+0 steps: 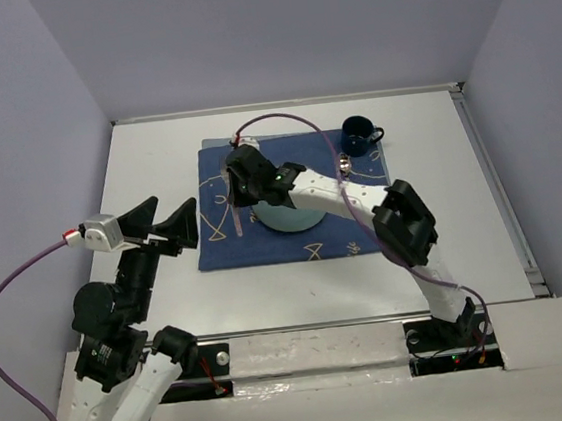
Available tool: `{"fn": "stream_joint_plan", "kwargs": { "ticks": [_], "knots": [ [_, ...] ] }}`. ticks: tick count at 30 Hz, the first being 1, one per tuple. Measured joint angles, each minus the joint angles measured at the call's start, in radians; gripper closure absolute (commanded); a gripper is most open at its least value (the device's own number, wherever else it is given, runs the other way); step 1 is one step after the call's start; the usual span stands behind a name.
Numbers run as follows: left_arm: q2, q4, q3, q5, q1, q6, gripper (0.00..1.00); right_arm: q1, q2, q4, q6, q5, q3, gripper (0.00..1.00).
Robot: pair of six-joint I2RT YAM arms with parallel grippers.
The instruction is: Set the dinner table for one person
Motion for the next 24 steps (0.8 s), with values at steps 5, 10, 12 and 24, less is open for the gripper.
{"fn": "stream_joint_plan", "kwargs": {
  "ticks": [5, 10, 12, 24],
  "knots": [
    [0.008, 0.001, 0.000, 0.005, 0.023, 0.000, 0.01, 0.030, 0.132, 0.002, 0.039, -0.026, 0.099, 1.00],
    [0.021, 0.001, 0.000, 0.013, 0.027, 0.000, 0.01, 0.030, 0.181, -0.001, 0.077, -0.025, 0.119, 1.00],
    [0.022, 0.001, 0.000, 0.016, 0.027, 0.000, 0.01, 0.030, 0.188, -0.003, 0.090, -0.019, 0.119, 1.00],
    [0.026, 0.001, 0.000, 0.034, 0.030, -0.004, 0.01, 0.029, 0.230, -0.003, 0.113, 0.005, 0.146, 1.00]
  ]
}}
